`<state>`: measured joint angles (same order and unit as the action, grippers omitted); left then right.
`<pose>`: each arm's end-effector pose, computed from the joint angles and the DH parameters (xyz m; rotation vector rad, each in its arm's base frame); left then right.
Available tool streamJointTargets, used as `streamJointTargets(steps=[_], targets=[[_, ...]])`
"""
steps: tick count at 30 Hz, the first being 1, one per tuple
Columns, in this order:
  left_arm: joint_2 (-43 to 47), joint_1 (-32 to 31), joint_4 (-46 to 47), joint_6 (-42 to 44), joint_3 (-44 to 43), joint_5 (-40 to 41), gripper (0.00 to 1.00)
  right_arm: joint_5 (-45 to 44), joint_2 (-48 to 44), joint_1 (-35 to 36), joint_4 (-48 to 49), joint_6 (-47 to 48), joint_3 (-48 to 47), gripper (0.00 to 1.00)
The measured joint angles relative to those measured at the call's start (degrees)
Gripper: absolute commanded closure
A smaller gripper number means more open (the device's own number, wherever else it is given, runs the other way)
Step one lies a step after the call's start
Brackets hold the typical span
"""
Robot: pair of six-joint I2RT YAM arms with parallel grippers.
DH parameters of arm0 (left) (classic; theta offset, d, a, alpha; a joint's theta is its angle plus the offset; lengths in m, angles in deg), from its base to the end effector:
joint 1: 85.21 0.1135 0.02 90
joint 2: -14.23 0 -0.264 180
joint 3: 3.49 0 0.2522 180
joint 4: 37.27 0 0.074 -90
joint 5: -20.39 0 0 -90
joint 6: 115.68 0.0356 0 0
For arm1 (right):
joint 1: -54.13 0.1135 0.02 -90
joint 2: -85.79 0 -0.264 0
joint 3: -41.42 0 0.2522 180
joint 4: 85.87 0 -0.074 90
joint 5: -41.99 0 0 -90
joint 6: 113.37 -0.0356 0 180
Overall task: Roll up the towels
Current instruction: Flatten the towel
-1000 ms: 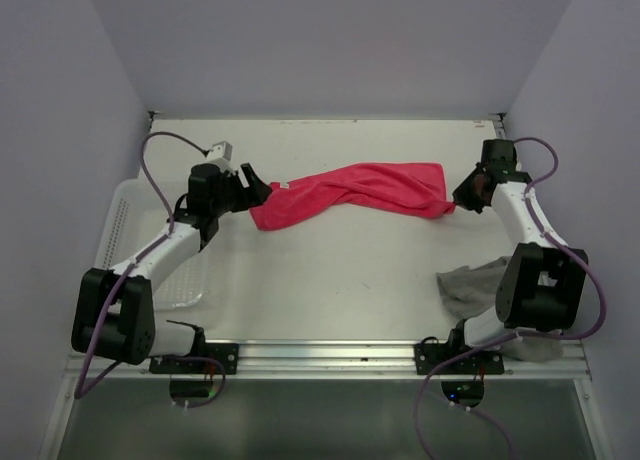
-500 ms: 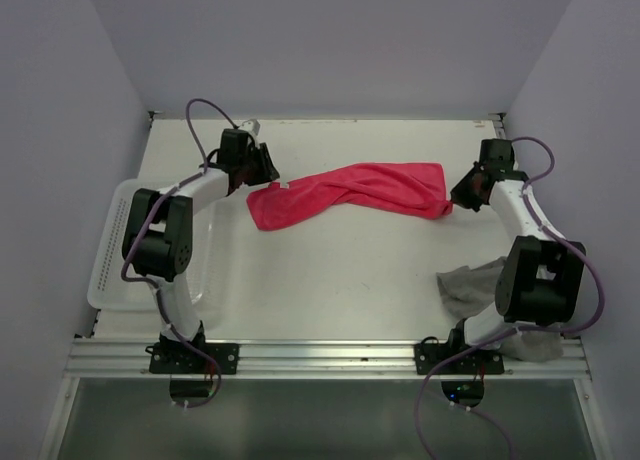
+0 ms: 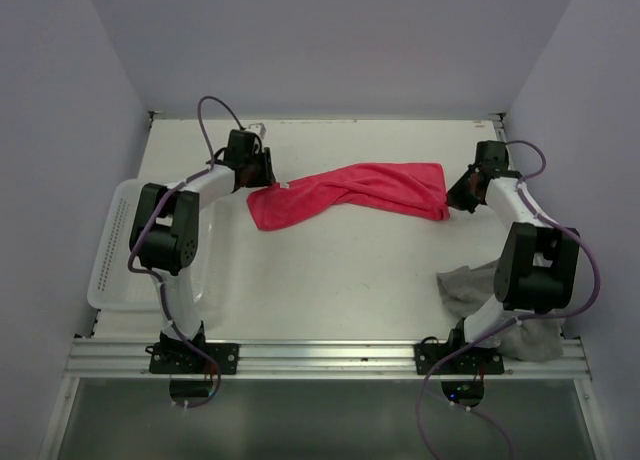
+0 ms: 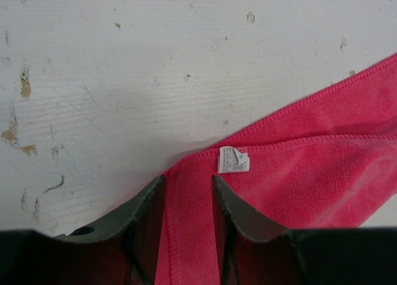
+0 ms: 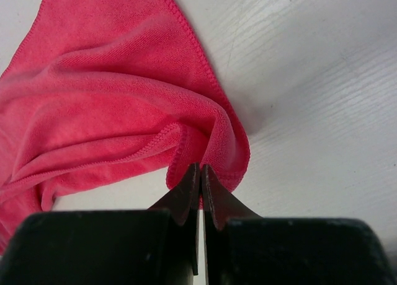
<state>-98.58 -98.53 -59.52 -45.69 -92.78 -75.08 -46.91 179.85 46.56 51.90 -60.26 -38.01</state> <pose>0.4176 -0.1024 0.1778 -0.0935 2.3984 -0.3895 0.3397 -0.0445 0.2214 0.9686 2.3893 0.2181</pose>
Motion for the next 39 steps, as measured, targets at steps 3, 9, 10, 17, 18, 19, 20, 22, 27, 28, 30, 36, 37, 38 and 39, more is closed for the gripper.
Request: streamJointTargets(steps=[3, 9, 10, 17, 18, 19, 20, 22, 27, 28, 30, 36, 37, 38, 39], targets=[[-0.2, 0.0, 0.1, 0.7, -0.5, 1.2, 0.61, 0.0, 0.1, 0.0, 0.2, 0.0, 0.0, 1.0], [-1.7, -0.3, 0.7, 3.1, -3.0, 1.2, 0.63, 0.2, 0.1, 0.0, 0.3, 0.3, -0.1, 1.0], [-2.1, -0.4, 0.8, 3.4, -3.3, 1.2, 0.63, 0.2, 0.1, 0.0, 0.4, 0.4, -0.1, 1.0], [-4.8, -1.1, 1.0, 5.0, -4.1, 1.0, 0.65, 0.2, 0.1, 0.0, 0.6, 0.5, -1.0, 1.0], [-5.0, -1.1, 0.9, 5.3, -4.1, 1.0, 0.65, 0.2, 0.1, 0.0, 0.7, 0.5, -1.0, 1.0], [-5.1, -1.1, 0.9, 5.7, -4.1, 1.0, 0.65, 0.3, 0.1, 0.0, 0.7, 0.5, -1.0, 1.0], [-5.2, -1.1, 0.9, 5.9, -4.1, 1.1, 0.65, 0.4, 0.2, 0.0, 0.7, 0.5, -1.0, 1.0], [-5.2, -1.1, 0.9, 6.2, -4.1, 1.2, 0.65, 0.4, 0.3, 0.0, 0.7, 0.6, -1.0, 1.0], [-5.3, -1.1, 1.1, 6.8, -4.1, 1.2, 0.69, 0.8, 1.1, 0.0, 0.9, 0.7, -1.0, 1.0], [-5.3, -1.1, 1.1, 7.1, -4.1, 1.2, 0.69, 1.0, 1.3, 0.0, 1.0, 0.7, -1.0, 1.0], [-5.4, -1.1, 1.1, 7.3, -4.1, 1.2, 0.69, 1.2, 1.6, 0.0, 1.0, 0.8, -1.0, 1.0], [-5.4, -1.2, 1.1, 7.7, -3.3, 1.3, 0.69, 1.4, 1.6, 0.0, 1.1, 0.9, -1.0, 1.0], [-5.4, -1.3, 1.0, 7.7, -3.3, 1.3, 0.69, 1.4, 1.7, 0.0, 1.1, 0.9, -1.0, 1.0], [-5.5, -1.3, 1.0, 7.7, -3.3, 1.3, 0.71, 1.4, 1.7, 0.0, 1.1, 0.9, -1.0, 1.0], [-5.5, -1.4, 1.0, 7.8, -3.3, 1.3, 0.71, 1.4, 1.9, 0.0, 1.2, 0.9, -1.0, 1.0]])
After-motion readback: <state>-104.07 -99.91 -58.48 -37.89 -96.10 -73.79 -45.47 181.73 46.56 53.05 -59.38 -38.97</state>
